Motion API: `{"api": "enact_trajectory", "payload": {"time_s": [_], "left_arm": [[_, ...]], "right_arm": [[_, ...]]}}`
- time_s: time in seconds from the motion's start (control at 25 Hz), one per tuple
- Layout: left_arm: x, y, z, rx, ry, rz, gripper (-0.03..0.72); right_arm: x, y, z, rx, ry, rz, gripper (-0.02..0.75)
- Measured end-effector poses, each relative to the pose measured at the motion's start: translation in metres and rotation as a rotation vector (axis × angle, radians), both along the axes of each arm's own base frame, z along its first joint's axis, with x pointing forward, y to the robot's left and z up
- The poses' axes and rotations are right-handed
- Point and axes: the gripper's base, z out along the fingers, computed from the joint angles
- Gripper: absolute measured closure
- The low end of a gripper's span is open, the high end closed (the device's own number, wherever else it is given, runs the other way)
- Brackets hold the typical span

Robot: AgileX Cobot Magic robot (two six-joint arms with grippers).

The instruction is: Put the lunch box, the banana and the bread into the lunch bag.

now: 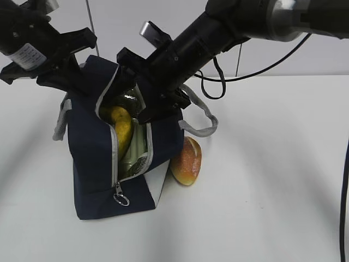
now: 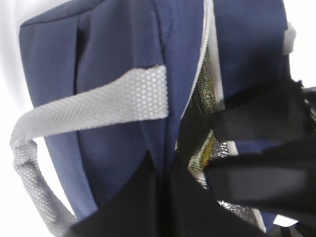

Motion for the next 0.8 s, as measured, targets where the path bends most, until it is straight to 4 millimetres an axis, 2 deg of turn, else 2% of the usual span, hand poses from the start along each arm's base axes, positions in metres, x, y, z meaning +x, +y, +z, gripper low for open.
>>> {"api": "enact_trajectory", "payload": {"time_s": [0.16,0.36,0.48,0.64,0.8], "left_arm": [[0.000,0.000,0.000,0.000,0.001,0.000,0.691],[0.000,0.000,0.000,0.001,0.004,-0.002,0.691],[0.000,0.000,0.000,0.001,0.004,-0.002,0.691],[0.000,0.000,0.000,0.001,0.005,-0.002,0.691],[0.000,0.000,0.000,0.001,0.005,-0.002,0.691]], "right_arm": [[-0.007,-0.009,0.019,-0.079,-0.068,0.055,0.164],[-0.024,-0.034,0.069,-0.242,-0.245,0.031,0.227],[-0.038,-0.048,0.085,-0.314,-0.302,0.010,0.237],[-0.058,-0.063,0.084,-0.349,-0.337,-0.027,0.239],[-0.082,-0.076,0.063,-0.363,-0.327,-0.071,0.239]]}}
